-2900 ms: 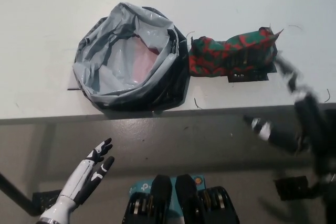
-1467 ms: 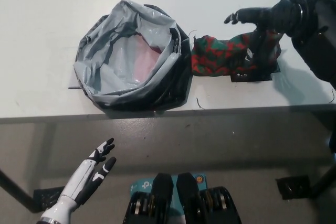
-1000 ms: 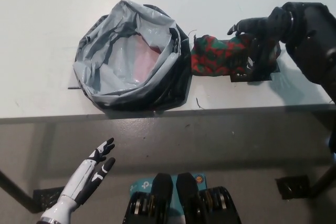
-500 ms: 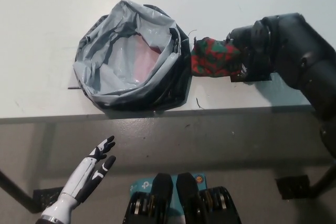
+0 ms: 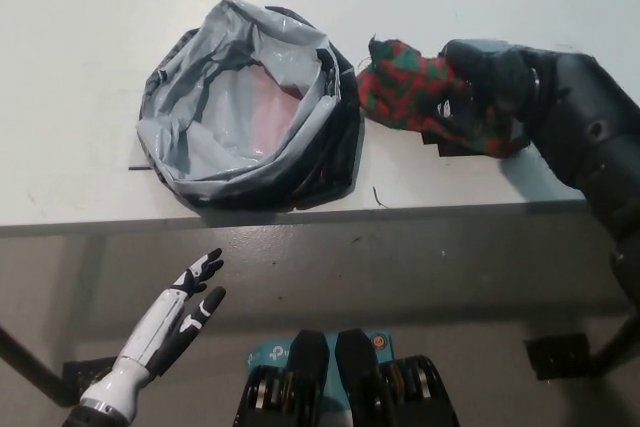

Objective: The robot uses its right hand to pick up a bag of coffee beans and puts it in the black plastic bag, then the robot grabs the top of the bag and lifts it.

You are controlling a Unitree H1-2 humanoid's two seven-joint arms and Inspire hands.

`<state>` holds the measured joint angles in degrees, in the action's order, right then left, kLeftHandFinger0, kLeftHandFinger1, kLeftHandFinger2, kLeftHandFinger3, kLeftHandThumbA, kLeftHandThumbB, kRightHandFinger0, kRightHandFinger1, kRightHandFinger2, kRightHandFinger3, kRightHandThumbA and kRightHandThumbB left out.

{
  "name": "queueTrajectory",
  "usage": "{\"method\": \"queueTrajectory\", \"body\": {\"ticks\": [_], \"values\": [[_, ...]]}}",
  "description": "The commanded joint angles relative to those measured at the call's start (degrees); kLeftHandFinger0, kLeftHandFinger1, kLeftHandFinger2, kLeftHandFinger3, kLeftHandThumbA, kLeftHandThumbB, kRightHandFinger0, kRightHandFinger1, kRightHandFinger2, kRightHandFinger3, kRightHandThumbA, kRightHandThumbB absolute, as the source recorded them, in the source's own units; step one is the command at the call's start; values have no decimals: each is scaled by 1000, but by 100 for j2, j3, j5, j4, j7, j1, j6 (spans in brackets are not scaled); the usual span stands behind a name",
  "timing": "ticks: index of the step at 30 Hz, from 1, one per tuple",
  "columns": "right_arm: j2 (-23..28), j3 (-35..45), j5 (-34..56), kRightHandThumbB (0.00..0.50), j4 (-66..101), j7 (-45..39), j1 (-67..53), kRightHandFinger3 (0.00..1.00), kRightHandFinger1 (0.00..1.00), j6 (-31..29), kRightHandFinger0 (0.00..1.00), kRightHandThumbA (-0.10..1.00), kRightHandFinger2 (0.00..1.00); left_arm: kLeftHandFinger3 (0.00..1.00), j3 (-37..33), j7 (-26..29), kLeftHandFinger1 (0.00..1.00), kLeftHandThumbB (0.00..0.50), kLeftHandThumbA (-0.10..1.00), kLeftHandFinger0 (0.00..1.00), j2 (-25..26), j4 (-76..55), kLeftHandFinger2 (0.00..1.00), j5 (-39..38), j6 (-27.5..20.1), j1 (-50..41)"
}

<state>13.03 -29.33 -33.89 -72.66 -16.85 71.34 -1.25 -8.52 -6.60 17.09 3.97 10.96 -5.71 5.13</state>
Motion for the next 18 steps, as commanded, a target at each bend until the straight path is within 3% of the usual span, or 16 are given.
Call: {"method": "queueTrajectory", "body": {"ticks": [1, 3, 4, 7, 9, 11, 15, 18], "values": [[77, 583, 688, 243, -176, 111, 222, 411, 489, -431, 257, 218, 617, 1000, 31, -108, 1000, 143, 998, 1000, 108, -146, 1000, 45, -94, 90], [120, 1077, 1069, 213, -268, -27, 262, 474, 430, -433, 103, 111, 664, 1000, 27, -99, 1000, 142, 1000, 1000, 105, -140, 1000, 87, -105, 93], [131, 1287, 1193, 224, -293, 8, 306, 542, 442, -278, 52, 140, 740, 1000, 25, -104, 1000, 141, 1000, 1000, 104, -147, 1000, 98, -90, 92], [147, 1808, 1434, 211, -335, 134, 420, 666, 533, 12, 110, 96, 812, 1000, 32, -98, 1000, 132, 1000, 1000, 90, -137, 1000, 115, -93, 94], [198, 2121, 1585, 190, -342, 181, 489, 802, 578, 7, 148, 86, 830, 1000, 47, -108, 1000, 131, 1000, 1000, 90, -139, 1000, 94, -85, 93], [230, 2326, 1684, 173, -356, 248, 557, 807, 634, 67, 222, 2, 874, 1000, 49, -113, 1000, 130, 1000, 1000, 91, -148, 1000, 104, -61, 105], [274, 2643, 1817, 157, -338, 314, 651, 798, 621, 42, 212, -98, 871, 1000, 52, -120, 1000, 125, 1000, 1000, 98, -135, 1000, 122, -62, 122], [272, 3076, 2166, 153, -292, 274, 794, 658, 552, 190, 146, -100, 880, 1000, 55, -121, 1000, 120, 1000, 1000, 100, -122, 1000, 130, -82, 122]]}}
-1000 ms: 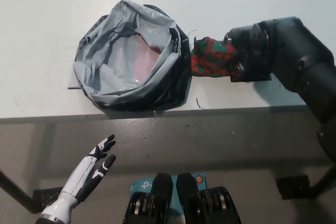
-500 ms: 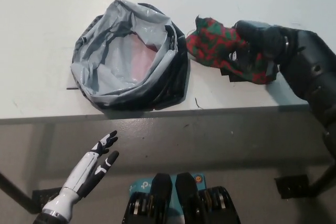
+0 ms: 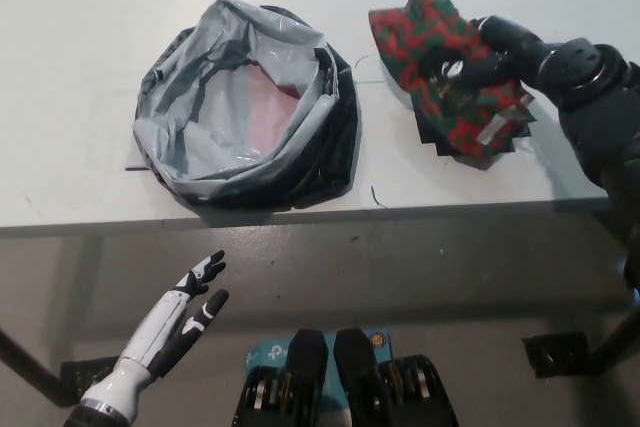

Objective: The robot uses its right hand to pick up a bag of coffee beans and puts it in the black plastic bag, then the robot grabs the top of the bag and lifts it.

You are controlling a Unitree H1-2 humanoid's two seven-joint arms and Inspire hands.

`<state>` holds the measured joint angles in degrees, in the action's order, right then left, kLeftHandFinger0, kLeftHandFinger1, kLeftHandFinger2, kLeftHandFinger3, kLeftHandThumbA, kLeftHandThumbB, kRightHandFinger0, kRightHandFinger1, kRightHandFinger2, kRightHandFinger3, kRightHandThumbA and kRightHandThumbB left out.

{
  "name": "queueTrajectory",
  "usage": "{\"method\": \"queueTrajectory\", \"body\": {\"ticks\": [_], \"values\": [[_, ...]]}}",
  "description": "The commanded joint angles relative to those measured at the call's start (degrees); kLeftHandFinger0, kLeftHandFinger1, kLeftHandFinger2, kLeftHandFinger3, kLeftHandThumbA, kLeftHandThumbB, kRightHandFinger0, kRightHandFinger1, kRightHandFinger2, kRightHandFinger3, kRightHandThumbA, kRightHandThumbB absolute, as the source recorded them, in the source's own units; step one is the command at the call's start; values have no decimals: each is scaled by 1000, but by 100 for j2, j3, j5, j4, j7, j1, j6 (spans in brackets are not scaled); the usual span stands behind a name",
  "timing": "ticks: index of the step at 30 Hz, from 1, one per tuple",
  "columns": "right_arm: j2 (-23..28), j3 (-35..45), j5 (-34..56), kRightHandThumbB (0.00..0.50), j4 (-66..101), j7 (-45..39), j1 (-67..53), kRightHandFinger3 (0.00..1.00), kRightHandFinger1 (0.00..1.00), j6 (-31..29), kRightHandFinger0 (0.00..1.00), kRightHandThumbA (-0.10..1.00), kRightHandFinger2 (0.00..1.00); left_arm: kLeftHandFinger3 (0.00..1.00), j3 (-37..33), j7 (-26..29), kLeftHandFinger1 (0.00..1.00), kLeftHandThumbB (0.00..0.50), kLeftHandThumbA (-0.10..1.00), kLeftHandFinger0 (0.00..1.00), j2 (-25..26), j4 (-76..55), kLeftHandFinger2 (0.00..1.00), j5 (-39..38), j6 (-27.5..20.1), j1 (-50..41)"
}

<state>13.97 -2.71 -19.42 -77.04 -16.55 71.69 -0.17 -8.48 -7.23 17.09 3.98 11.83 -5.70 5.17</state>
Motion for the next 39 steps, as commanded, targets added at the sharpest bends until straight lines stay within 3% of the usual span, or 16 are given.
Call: {"method": "queueTrajectory", "body": {"ticks": [1, 4, 9, 11, 12, 14, 16, 20, 24, 25, 27, 30, 32, 34, 38, 39], "values": [[165, 559, 844, 155, 176, 201, 805, 611, 532, 132, 117, -100, 875, 1000, 53, -67, 1000, 127, 1000, 1000, 99, -136, 1000, 43, -55, 113], [119, 768, 966, 188, 287, 140, 935, 413, 484, 205, 64, -100, 819, 1000, 54, -85, 1000, 127, 1000, 1000, 106, -154, 1000, 58, 1, 111], [-54, 933, 1072, 176, 549, 151, 1216, 656, 523, 532, 107, -100, 830, 1000, 53, -86, 1000, 119, 1000, 1000, 104, -119, 1000, 46, -65, 118], [-166, 962, 1138, 153, 677, 98, 1397, 543, 417, 617, 17, -100, 741, 1000, 41, -90, 1000, 119, 1000, 1000, 97, -87, 1000, 53, -75, 138], [-252, 1074, 1270, 175, 776, 106, 1480, 1000, 400, 748, 24, -100, 762, 1000, 40, -98, 1000, 119, 1000, 1000, 103, -90, 1000, 52, -69, 137], [-325, 941, 1138, 174, 835, 148, 1572, 1000, 306, 704, 0, -100, 631, 1000, 41, -104, 1000, 128, 1000, 1000, 108, -123, 1000, 64, -18, 133], [-416, 932, 1156, 169, 813, 162, 1718, 538, 294, 764, 0, -100, 592, 1000, 46, -102, 1000, 127, 1000, 1000, 104, -115, 1000, 54, -22, 137], [-632, 1054, 1348, 179, 791, 120, 1952, 406, 243, 815, 0, -100, 562, 1000, 51, -113, 1000, 120, 997, 1000, 104, -112, 1000, 30, -25, 140], [-833, 1008, 1363, 181, 799, 129, 2075, 1000, 241, 815, 0, -100, 584, 1000, 42, -159, 1000, 128, 1000, 1000, 124, -151, 1000, 22, 39, 146], [-881, 942, 1309, 157, 765, 144, 2115, 647, 224, 778, 0, -100, 548, 1000, 42, -157, 1000, 126, 1000, 1000, 124, -139, 1000, 27, 21, 156], [-1011, 850, 1242, 172, 673, 247, 2176, 448, 245, 715, 0, -100, 602, 1000, 41, -148, 1000, 119, 1000, 1000, 116, -105, 1000, 37, -50, 167], [-1172, 834, 1274, 167, 555, 354, 2172, 777, 283, 609, 0, -100, 666, 1000, 40, -144, 1000, 120, 1000, 1000, 104, -63, 1000, 57, -98, 182], [-1329, 786, 1255, 168, 490, 437, 2148, 710, 276, 586, 0, -100, 650, 1000, 45, -158, 1000, 122, 1000, 1000, 103, -75, 1000, 45, -94, 185], [-1464, 760, 1246, 159, 433, 506, 2123, 342, 287, 639, 0, -100, 660, 1000, 51, -179, 1000, 121, 996, 1000, 119, -53, 1000, 22, -118, 202], [-1635, 611, 1106, 162, 297, 793, 2124, 538, 334, 727, 5, -100, 681, 1000, 56, -211, 1000, 129, 998, 1000, 112, -110, 1000, 15, -3, 226], [-1691, 578, 1097, 179, 233, 834, 2066, 238, 309, 634, 0, -100, 632, 1000, 51, -214, 1000, 130, 996, 1000, 110, -114, 1000, 22, -7, 232]]}}
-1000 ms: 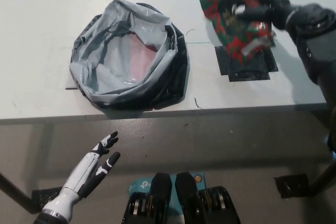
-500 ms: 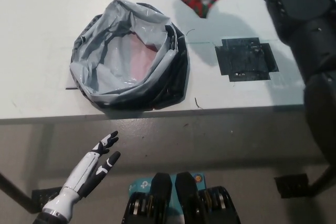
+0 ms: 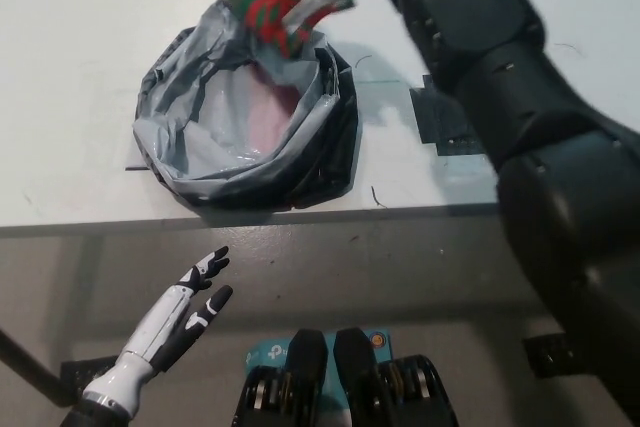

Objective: The robot uses its right hand to pick up a bag of coffee beans and puts it in the black plastic bag, then the robot grabs the top of the bag and lifts it.

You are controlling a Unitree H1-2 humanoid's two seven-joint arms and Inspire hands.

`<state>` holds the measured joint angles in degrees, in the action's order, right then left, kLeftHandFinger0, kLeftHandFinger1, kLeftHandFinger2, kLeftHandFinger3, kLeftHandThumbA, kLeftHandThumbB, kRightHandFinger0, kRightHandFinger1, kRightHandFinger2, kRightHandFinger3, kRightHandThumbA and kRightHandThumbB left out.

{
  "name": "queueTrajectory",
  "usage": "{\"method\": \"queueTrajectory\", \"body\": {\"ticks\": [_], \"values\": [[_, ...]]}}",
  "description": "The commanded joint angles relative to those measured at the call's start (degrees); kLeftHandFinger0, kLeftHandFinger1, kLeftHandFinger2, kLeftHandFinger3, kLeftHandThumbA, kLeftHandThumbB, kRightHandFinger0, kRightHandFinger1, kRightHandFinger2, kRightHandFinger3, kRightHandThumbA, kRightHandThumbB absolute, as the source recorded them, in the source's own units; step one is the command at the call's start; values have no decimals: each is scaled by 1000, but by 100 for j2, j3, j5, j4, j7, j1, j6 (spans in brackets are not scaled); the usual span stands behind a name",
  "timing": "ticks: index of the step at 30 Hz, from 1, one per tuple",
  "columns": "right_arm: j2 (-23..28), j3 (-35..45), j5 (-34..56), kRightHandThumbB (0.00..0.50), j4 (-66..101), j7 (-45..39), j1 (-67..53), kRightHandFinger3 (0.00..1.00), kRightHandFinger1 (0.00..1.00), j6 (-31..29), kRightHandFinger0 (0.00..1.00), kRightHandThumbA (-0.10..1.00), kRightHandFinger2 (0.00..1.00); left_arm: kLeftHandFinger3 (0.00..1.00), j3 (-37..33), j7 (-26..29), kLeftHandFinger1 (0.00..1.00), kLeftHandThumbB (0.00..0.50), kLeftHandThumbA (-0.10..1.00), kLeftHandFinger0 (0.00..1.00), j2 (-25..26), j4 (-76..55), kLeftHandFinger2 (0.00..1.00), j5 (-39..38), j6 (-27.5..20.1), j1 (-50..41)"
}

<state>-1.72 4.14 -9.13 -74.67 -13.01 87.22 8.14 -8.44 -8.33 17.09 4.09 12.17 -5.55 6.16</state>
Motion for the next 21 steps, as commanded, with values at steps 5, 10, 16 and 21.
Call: {"method": "queueTrajectory", "body": {"ticks": [5, 10, 16, 21], "values": [[-264, -122, 184, 202, -175, 515, 376, 323, 352, -380, 0, -100, 663, 1000, 37, -112, 1000, 136, 992, 1000, 102, -115, 1000, -22, -70, 165], [-453, -212, 127, 192, -299, 666, 203, 620, 364, -435, 0, -100, 700, 1000, 40, -149, 1000, 141, 991, 1000, 126, -124, 1000, -25, -25, 201], [-654, -517, -41, 182, -411, 884, -1, 561, 322, -583, 2, -100, 643, 1000, 56, -147, 1000, 138, 982, 1000, 119, -91, 1000, -31, -115, 214], [-772, -713, -57, 176, -458, 1045, -162, 439, 339, -714, 16, -100, 566, 1000, 69, -163, 1000, 138, 990, 1000, 121, -110, 1000, -5, -74, 246]]}}
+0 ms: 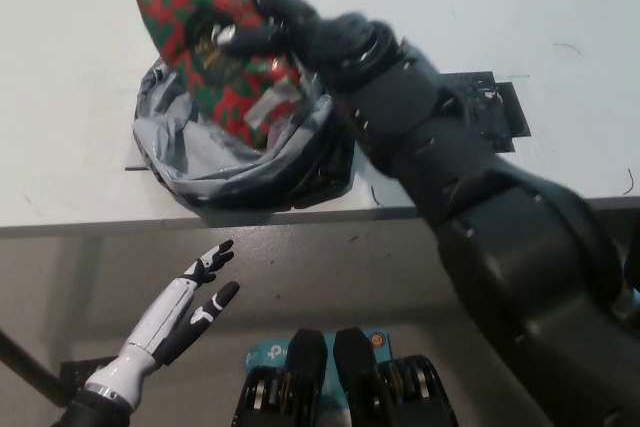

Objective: The robot uses its right hand to pick up a bag of coffee beans and puts it in the black plastic bag, then the robot grabs the top of the bag and lifts it.

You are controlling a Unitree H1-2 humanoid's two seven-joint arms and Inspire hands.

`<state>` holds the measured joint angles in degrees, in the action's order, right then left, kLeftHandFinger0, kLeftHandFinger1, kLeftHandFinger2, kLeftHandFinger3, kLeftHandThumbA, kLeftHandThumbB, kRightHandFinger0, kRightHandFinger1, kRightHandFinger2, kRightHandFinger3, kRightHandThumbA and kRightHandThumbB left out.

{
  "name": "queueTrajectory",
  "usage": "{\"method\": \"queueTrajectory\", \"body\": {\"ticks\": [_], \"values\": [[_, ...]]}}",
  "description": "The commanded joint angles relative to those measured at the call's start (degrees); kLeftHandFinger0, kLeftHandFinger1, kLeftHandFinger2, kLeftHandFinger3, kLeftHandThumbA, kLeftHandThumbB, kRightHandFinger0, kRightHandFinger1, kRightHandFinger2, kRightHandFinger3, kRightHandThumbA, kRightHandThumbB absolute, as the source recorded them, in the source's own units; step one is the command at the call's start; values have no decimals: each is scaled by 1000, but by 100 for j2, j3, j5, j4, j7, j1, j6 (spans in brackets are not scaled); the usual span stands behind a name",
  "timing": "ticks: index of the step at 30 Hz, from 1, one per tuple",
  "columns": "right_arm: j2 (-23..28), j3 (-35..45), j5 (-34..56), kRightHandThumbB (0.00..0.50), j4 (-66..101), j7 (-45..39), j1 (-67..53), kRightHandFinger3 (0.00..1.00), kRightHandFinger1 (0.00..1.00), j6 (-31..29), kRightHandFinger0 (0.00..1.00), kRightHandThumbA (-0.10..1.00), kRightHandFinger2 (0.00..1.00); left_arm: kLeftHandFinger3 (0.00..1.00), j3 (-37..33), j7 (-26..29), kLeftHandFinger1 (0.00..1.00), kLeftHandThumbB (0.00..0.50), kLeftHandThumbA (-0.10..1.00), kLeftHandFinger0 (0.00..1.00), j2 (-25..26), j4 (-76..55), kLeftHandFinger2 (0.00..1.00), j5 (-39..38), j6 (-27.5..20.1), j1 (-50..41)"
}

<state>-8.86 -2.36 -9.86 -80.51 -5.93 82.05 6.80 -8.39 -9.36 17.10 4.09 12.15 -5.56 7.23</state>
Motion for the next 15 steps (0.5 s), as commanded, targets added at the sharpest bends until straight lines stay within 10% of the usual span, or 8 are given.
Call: {"method": "queueTrajectory", "body": {"ticks": [1, 15], "values": [[-72, -20, 90, 190, 122, 330, 307, 433, 345, -603, 13, -100, 561, 1000, 59, -67, 1000, 139, 1000, 1000, 128, -108, 1000, 3, -82, 147], [-34, -99, 49, 187, 68, 272, -96, 620, 422, -677, 6, -100, 726, 1000, 52, -90, 1000, 152, 1000, 1000, 162, -76, 1000, 25, -126, 174]]}}
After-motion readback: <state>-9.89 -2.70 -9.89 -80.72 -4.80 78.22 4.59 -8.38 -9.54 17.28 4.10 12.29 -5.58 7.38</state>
